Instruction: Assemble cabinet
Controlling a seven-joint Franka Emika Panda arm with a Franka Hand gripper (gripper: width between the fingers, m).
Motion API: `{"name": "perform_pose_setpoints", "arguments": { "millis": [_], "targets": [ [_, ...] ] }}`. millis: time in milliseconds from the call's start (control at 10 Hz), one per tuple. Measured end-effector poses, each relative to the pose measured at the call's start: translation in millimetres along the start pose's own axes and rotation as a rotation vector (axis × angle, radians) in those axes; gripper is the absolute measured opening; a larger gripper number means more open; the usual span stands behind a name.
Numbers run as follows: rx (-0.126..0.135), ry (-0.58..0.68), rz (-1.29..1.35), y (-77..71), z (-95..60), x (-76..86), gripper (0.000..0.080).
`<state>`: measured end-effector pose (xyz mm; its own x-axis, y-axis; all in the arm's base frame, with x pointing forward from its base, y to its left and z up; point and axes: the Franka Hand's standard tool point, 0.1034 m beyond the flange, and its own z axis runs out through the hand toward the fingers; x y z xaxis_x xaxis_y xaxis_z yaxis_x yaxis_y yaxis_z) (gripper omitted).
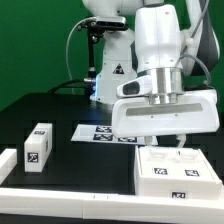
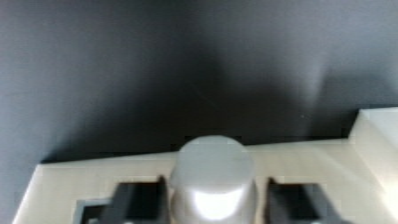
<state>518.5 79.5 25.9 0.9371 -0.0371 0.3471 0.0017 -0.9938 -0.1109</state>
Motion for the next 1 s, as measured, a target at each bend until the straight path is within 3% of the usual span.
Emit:
{"name": "perform_pose_setpoints", "arguments": {
  "millis": [100, 500, 600, 900, 1000],
  "targets": [
    [0.000, 0.000, 0.000, -0.2, 0.0, 0.1, 0.0212],
    [0.000, -0.008, 0.006, -0.7, -0.8, -0.2, 0.0212],
    [-0.002, -0.059, 0.028, -2.3, -12.4, 0.4, 0.0212],
    [-0.012, -0.198, 0.126, -18.3, -67.9, 23.4, 0.0215],
    [-0.016, -0.189, 0.136, -18.4, -73.2, 30.7, 0.0215]
  ]
}}
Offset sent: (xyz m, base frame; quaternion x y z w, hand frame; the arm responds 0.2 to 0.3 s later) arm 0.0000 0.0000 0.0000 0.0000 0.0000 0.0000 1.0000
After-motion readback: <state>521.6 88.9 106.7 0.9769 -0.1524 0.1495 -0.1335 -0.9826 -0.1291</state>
